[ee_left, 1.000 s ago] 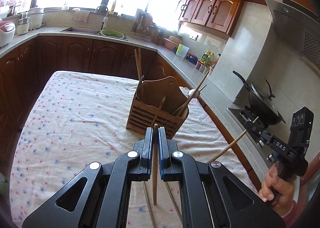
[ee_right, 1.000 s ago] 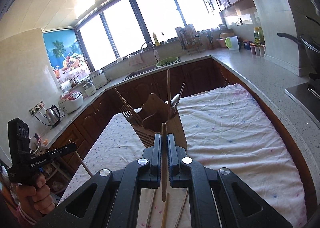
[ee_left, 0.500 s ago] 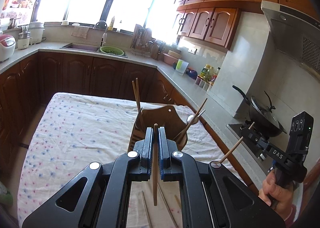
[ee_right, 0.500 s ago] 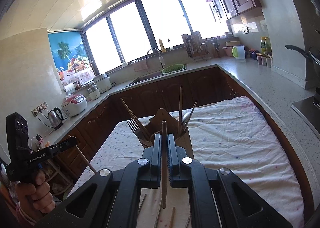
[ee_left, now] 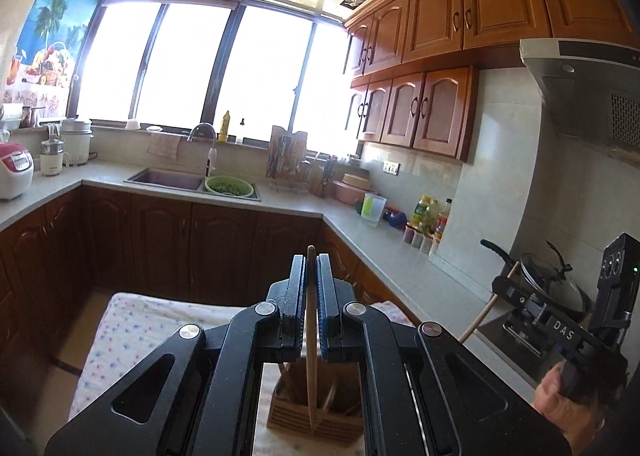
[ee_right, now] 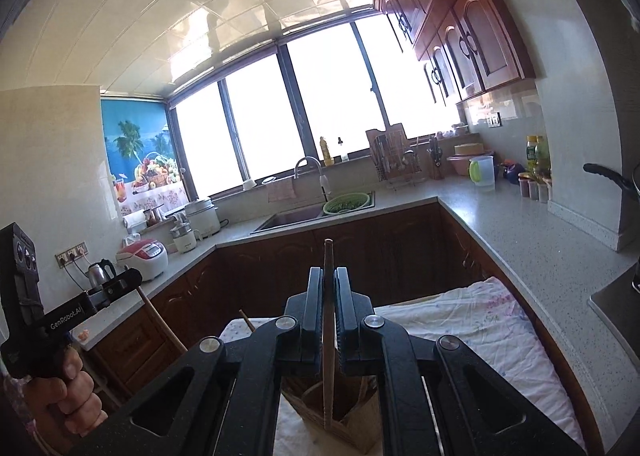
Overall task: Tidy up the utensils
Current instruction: 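Carry both chopsticks upright over the wooden holder with both grippers, then lower both chopsticks into the wooden holder and open both grippers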
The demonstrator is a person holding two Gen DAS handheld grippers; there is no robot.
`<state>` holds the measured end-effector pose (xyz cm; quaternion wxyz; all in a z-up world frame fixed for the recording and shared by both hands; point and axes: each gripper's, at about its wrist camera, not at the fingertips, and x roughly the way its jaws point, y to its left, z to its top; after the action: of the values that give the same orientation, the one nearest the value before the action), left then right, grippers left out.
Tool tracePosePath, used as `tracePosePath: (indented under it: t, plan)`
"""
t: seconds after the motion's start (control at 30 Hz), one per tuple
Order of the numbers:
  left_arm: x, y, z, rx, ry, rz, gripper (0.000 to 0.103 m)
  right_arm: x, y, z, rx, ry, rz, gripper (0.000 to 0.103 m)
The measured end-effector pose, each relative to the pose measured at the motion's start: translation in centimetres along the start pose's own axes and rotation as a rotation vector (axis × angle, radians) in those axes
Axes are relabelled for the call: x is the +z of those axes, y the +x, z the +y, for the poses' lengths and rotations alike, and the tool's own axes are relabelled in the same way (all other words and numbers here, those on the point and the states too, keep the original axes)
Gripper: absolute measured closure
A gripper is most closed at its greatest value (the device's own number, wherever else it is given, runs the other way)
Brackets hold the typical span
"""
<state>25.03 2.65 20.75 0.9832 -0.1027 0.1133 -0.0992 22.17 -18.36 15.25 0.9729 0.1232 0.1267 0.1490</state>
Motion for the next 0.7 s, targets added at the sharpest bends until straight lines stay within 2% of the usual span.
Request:
tracePosePath:
  t: [0.13, 0.3, 0.53, 0.7]
  plan:
    - [-0.2, 3.3, 0.4, 0.034, -0.034, -0.007, 0.099, 0.2, 1.9, 0.1, -0.034, -0.023, -0.023, 0.098]
    - [-2.8, 6.3, 1.2, 0.071, -0.060, 0.029, 0.099, -1.9, 4.2, -0.9, -0.058, -0.001, 0.006, 0.098]
    - [-7.6, 8.4, 2.3, 0.076, -0.074, 0.138, 0.099, -6.3, 6.0, -2.0, -0.075, 0.007, 0.082, 0.098]
    - [-9.4, 9.3, 2.7, 0.065, -0.088, 0.199, 0.099, -8.0, 7.2, -2.5, -0.072, 0.020, 0.148, 0.098]
